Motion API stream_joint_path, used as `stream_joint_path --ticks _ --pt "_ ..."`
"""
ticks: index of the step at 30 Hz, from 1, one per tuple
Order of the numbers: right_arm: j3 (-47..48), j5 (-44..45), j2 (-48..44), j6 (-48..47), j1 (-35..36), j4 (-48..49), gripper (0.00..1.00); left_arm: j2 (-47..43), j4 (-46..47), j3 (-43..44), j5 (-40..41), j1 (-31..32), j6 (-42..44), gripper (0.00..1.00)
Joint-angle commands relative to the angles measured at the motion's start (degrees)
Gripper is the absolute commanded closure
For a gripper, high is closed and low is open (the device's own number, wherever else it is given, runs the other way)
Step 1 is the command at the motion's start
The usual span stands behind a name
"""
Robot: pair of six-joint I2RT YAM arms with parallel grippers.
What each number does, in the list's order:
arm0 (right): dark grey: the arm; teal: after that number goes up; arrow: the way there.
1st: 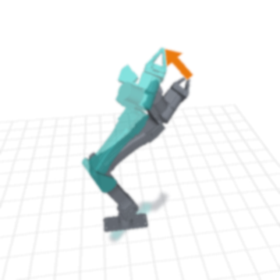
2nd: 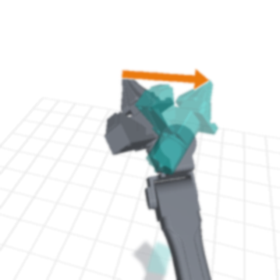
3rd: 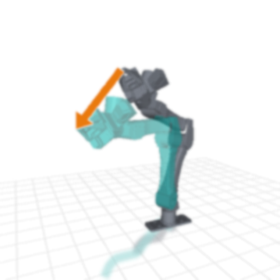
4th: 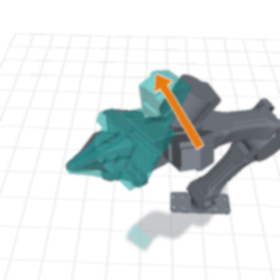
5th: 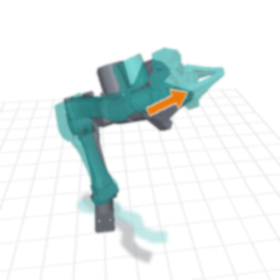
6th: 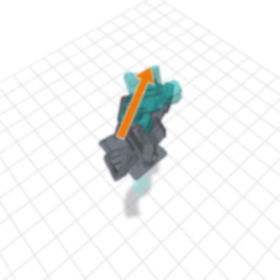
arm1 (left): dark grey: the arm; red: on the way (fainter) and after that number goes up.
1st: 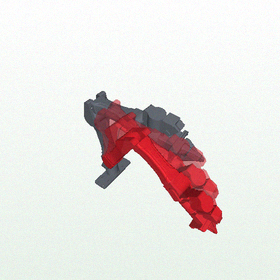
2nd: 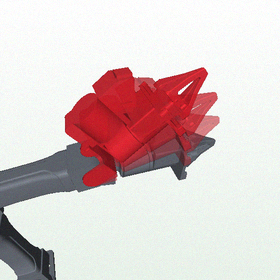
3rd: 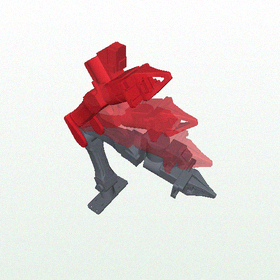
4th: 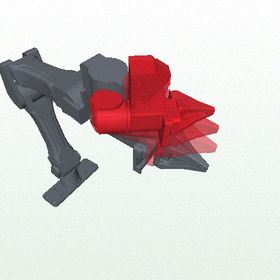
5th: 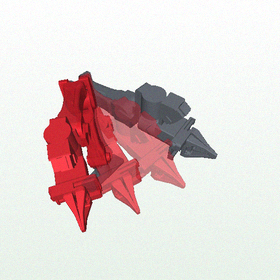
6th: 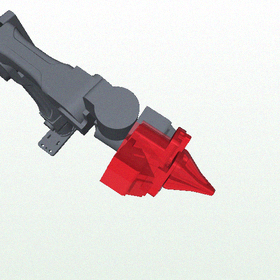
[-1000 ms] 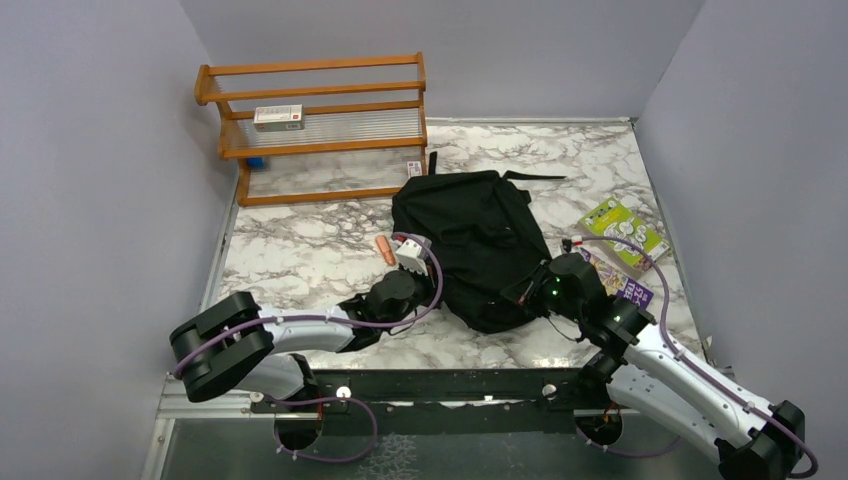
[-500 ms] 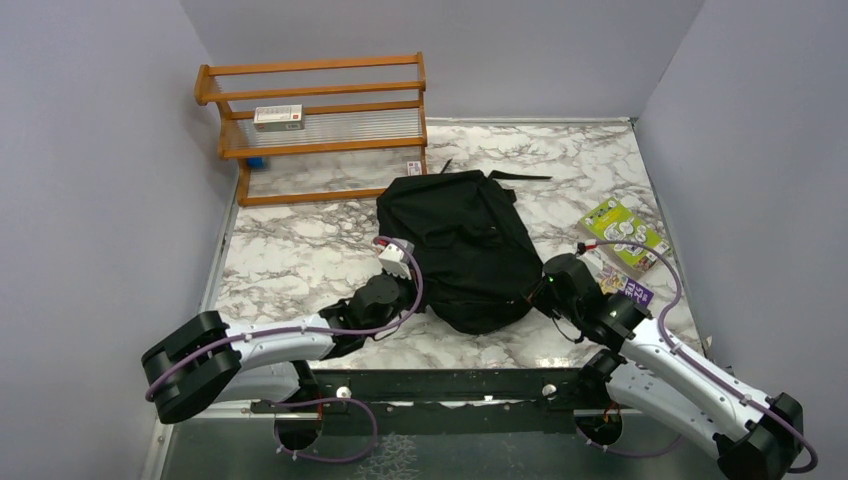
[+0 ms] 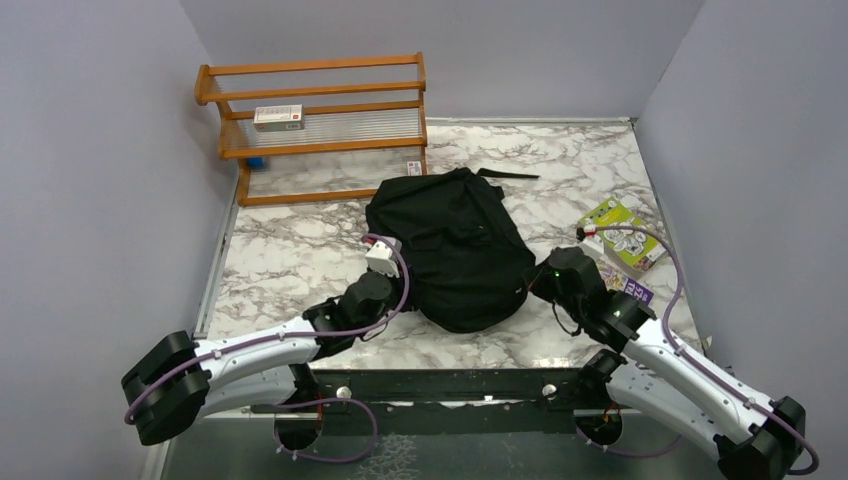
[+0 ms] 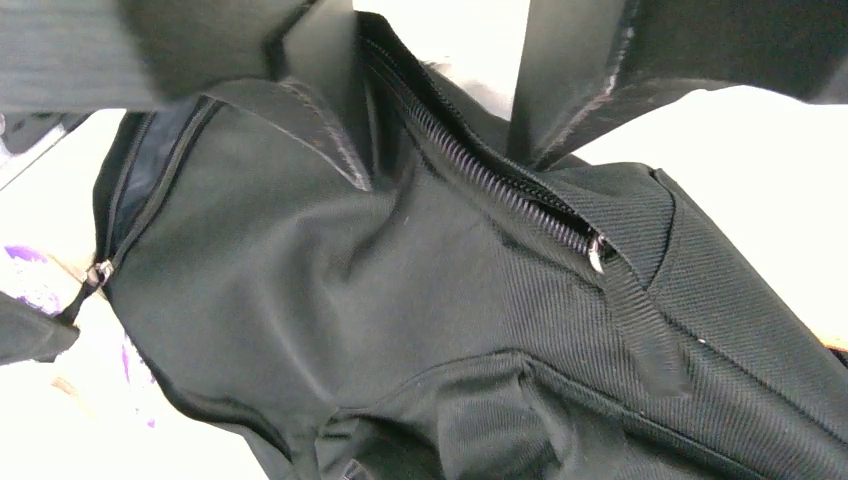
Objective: Pack the student bag
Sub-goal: Unzip the student bag at the center of the board.
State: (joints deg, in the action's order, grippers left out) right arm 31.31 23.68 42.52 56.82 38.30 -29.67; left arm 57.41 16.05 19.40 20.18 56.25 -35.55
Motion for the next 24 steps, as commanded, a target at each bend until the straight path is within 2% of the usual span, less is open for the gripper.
stream_joint_path --ticks 1,4,8,14,19,24 --pt "-2.21 -7.0 -3.63 -11.91 -0.07 15.81 0.99 -1.58 -6.26 5.35 1.33 -0.79 3.1 0.36" --pt "-0.7 -9.76 -2.77 -15.66 -0.07 17.28 1.0 -1.76 -9.41 9.26 -1.25 -0.79 6.16 0.22" --pt "2.0 -12.11 -0.11 -20.49 -0.07 17.46 1.0 -2.6 -13.66 14.1 -4.7 -0.79 10.65 0.13" --pt "3.76 -13.92 2.42 -22.8 -0.07 19.67 1.0 -3.05 -18.42 21.24 -10.3 -0.8 17.98 0.05" --pt "4.28 -16.39 3.32 -23.26 -0.07 20.61 1.0 1.83 -20.82 26.04 -19.79 -0.96 25.74 0.04" --pt "3.56 -21.66 2.42 -26.33 -0.07 22.46 1.0 5.28 -21.25 26.02 -28.43 -1.96 26.36 0.04"
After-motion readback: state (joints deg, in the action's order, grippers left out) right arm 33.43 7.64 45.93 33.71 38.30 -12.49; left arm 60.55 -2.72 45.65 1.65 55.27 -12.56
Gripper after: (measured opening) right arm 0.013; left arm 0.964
